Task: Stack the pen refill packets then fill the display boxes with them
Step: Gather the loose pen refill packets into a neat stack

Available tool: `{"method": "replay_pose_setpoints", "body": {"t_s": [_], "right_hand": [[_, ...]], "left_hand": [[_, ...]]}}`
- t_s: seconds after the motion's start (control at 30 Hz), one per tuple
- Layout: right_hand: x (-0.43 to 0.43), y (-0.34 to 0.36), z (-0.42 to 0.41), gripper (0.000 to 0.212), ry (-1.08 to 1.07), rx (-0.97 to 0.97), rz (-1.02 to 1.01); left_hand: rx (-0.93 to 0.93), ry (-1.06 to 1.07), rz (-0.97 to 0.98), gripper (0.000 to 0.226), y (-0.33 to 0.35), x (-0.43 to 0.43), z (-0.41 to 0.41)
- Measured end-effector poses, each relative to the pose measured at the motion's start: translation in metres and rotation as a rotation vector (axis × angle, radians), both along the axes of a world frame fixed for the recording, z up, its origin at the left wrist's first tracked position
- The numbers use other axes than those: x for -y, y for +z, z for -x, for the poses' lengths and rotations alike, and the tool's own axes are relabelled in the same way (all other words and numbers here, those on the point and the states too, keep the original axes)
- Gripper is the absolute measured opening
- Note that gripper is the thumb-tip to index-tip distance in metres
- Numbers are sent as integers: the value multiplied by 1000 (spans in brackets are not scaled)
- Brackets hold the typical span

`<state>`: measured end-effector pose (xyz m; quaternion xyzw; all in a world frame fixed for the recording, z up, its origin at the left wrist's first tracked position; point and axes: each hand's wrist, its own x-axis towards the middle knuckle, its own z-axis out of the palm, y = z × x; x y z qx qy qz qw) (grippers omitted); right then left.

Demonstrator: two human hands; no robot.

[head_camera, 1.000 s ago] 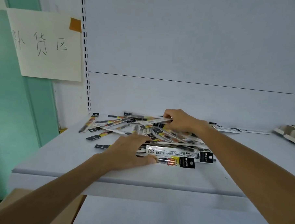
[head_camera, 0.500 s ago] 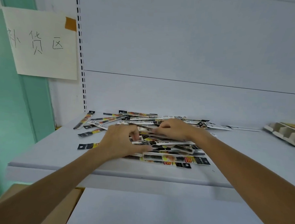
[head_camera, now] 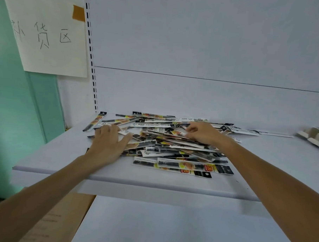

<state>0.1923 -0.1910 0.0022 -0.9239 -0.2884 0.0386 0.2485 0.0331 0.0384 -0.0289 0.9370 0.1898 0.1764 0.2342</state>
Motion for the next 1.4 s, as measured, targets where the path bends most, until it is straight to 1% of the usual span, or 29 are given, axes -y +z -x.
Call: {"method": "replay_pose_setpoints", "body": {"t_s": [0.07, 0.13, 0.2, 0.27, 0.37, 0.43, 0.47, 0.53, 0.57, 0.6, 0.67, 0.7, 0.73, 0.8, 0.87, 0.93, 0.97, 1.07, 1.13, 1.2, 1.27, 1.3, 1.37, 1.4], "right_hand": [[-3, 1, 3, 29, 61, -13, -57], [-5, 3, 4, 25, 119, -9, -43], [-4, 6, 4, 20, 155, -20, -40], [-6, 5, 7, 19, 171, -19, -72], [-12, -3, 10, 19, 171, 124, -65], [-14, -5, 12, 23, 143, 218, -5], [-12, -4, 12, 24, 118, 254, 5], [-1, 3, 9, 29, 39, 282, -48], [9, 7, 7, 35, 1, 247, -90], [21, 10, 4, 39, -19, 194, -111], [47, 7, 1, 40, -10, 110, -42], [57, 2, -1, 41, 4, 116, 34], [63, -4, -4, 44, 8, 136, 94], [68, -12, -5, 52, -11, 184, 120], [64, -12, 0, 52, -67, 238, 124], [55, -9, 9, 52, -111, 305, 174], [50, -8, 13, 53, -125, 333, 194], [38, -7, 24, 56, -158, 372, 204], [32, -7, 31, 53, -194, 414, 216], [26, -8, 38, 45, -230, 515, 276], [22, -9, 44, 36, -231, 628, 345], [22, -8, 45, 33, -226, 645, 342], [25, -7, 45, 33, -205, 604, 243], [28, -6, 44, 35, -206, 553, 162]], "left_hand": [[1, -45, 132, 57, 2, 2, 0], [-6, -102, 196, 62, 2, 3, -1], [11, -164, 215, 63, 2, 5, -2], [78, -226, 223, 61, 3, 12, -7], [166, -327, 223, 57, 5, 31, -18], [205, -381, 190, 51, 6, 43, -23], [228, -394, 127, 48, 8, 45, -26], [292, -335, -16, 49, 14, 40, -30], [294, -272, -45, 54, 17, 31, -31], [254, -197, -49, 59, 18, 22, -31], [122, -85, -54, 72, 11, 4, -23], [50, -62, -79, 73, 4, -1, -18], [-8, -54, -107, 69, -3, -3, -13], [-82, -82, -94, 62, -11, 2, -7], [-102, -114, -15, 66, -10, 8, -6], [-91, -133, 85, 80, -4, 12, -9], [-90, -141, 126, 83, -2, 15, -10], [-101, -213, 199, 82, 1, 35, -12], [-83, -277, 193, 79, 4, 53, -14], [-84, -301, 161, 76, 4, 64, -17], [-144, -282, 96, 82, 3, 64, -21], [-171, -263, 36, 86, 4, 61, -22], [-160, -246, -48, 92, 7, 57, -20], [-116, -262, -65, 89, 8, 55, -18]]}}
